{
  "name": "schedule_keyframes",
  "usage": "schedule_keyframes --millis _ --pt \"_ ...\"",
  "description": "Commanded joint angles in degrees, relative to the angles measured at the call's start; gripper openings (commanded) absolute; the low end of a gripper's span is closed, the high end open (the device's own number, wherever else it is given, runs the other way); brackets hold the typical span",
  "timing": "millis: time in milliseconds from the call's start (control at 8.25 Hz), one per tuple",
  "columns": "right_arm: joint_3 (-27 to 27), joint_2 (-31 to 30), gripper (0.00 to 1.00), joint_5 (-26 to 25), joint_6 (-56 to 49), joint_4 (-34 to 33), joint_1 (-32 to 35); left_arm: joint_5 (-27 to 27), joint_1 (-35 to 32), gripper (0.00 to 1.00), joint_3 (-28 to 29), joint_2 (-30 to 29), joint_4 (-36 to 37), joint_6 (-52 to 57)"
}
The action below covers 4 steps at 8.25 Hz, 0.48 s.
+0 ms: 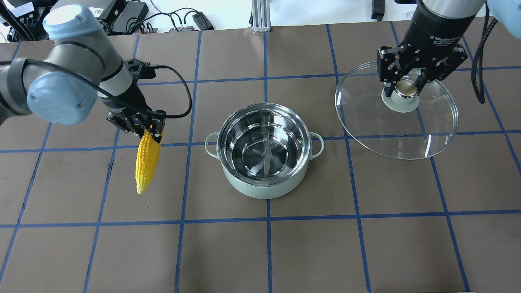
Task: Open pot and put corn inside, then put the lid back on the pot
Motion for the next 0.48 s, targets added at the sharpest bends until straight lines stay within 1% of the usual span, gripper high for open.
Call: schedule_keyframes --millis 0,121,364 --pt "3.15 -2.46 0.51 -0.33 -2.05 1.28 0.13 -0.12 -11.94 0.00 13.46 -2.69 -8.10 -9.66" --pt "5.25 -3.95 0.50 -0.51 -1.97 1.20 0.21 -0.30 -15.20 0.00 16.64 -4.71 -9.08 -13.09" --pt "5.45 -4.06 0.50 -0.51 -1.88 1.11 0.21 -0.39 -20.74 0.00 19.13 -8.75 -8.57 -18.02"
